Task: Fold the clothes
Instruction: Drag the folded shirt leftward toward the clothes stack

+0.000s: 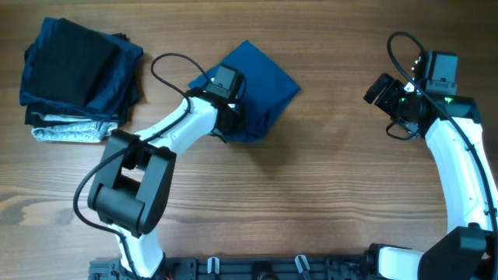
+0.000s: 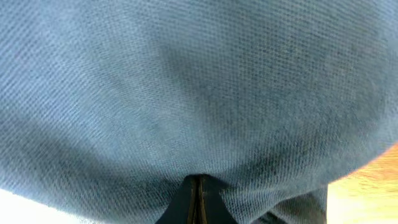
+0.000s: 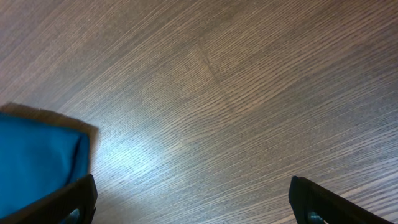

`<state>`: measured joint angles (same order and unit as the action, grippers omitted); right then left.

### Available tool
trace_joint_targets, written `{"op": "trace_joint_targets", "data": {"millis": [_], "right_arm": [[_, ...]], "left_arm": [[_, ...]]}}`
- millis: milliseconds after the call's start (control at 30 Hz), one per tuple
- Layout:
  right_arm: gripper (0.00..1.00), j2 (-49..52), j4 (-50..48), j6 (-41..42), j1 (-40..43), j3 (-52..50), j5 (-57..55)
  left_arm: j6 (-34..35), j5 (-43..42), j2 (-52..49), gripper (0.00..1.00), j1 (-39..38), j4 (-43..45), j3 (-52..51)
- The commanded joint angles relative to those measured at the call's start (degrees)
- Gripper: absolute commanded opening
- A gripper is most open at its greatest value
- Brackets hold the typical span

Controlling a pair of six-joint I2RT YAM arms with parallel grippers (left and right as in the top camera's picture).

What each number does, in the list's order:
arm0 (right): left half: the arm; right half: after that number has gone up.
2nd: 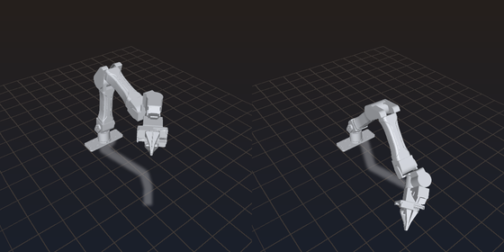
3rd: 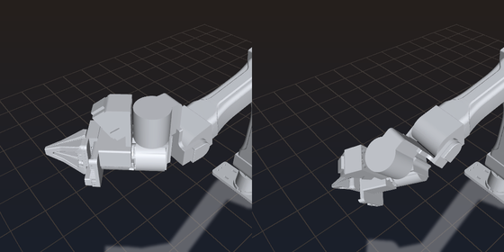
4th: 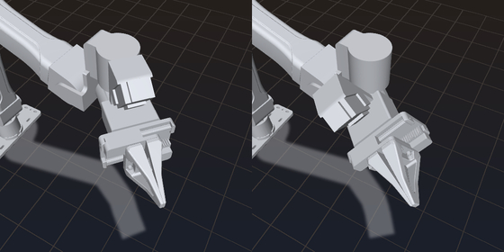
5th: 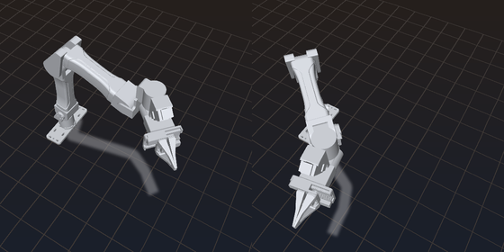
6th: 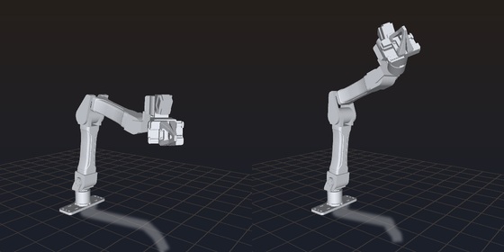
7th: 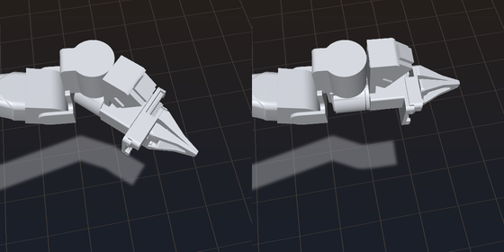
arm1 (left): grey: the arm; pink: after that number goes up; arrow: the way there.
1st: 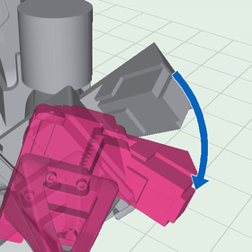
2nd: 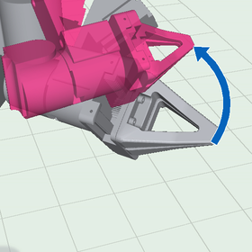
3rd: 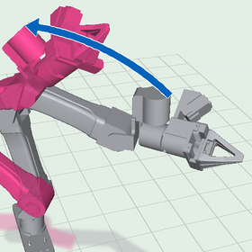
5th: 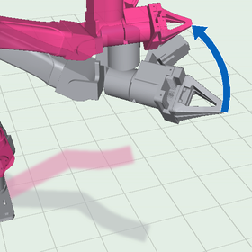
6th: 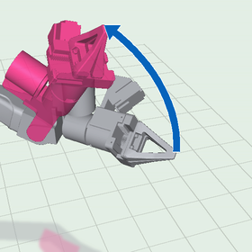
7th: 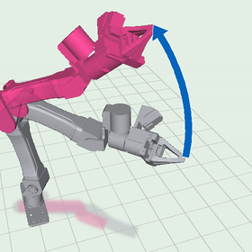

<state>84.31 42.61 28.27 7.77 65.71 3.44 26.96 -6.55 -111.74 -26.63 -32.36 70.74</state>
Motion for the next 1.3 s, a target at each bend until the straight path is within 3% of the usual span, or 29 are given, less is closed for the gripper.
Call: {"op": "trace_joint_targets", "data": {"millis": [0,133,167,233,333,400,500,533,600,700,967,1267], "right_arm": [[1.00,0.39,-0.15,0.37,-0.02,-0.04,0.66],[0.99,0.37,-0.13,0.37,-0.04,-0.04,0.66],[1.00,0.39,-0.13,0.37,-0.02,-0.04,0.66],[1.00,0.37,-0.13,0.39,-0.04,-0.04,0.66],[1.00,0.37,-0.13,0.39,-0.02,-0.04,0.66],[1.00,0.37,-0.13,0.37,-0.02,-0.04,0.66],[1.00,0.37,-0.13,0.39,-0.04,-0.04,0.66],[0.99,0.39,-0.15,0.37,-0.04,-0.04,0.66],[1.00,0.37,-0.13,0.39,-0.02,-0.04,0.66],[1.00,0.37,-0.15,0.37,-0.02,-0.04,0.66],[0.99,0.37,-0.13,0.39,-0.02,-0.04,0.66],[1.00,0.37,-0.13,0.39,-0.04,-0.04,0.66]], "left_arm": [[6.69,-4.59,-2.82,0.04,-6.03,-0.28,-2.34],[7.06,-7.54,-2.56,0.04,-10.27,3.26,-1.68],[6.91,-7.30,-1.90,0.08,-10.08,2.99,-0.94],[6.51,-6.88,0.07,0.33,-8.28,1.81,0.61],[5.81,-6.62,5.55,0.42,-4.35,-2.12,1.55],[2.93,-1.25,9.44,0.51,-1.42,-5.86,1.55],[-7.63,0.48,11.56,0.72,1.57,-6.67,1.55],[-11.89,3.08,11.43,0.75,2.19,-6.69,1.55],[-13.40,9.90,11.43,0.80,2.58,-6.19,1.55],[-19.34,11.17,11.21,0.82,3.10,-3.91,1.53],[-20.81,7.48,4.79,0.83,6.62,-1.31,1.53],[-22.23,5.09,-4.61,0.99,7.69,0.09,1.53]]}}
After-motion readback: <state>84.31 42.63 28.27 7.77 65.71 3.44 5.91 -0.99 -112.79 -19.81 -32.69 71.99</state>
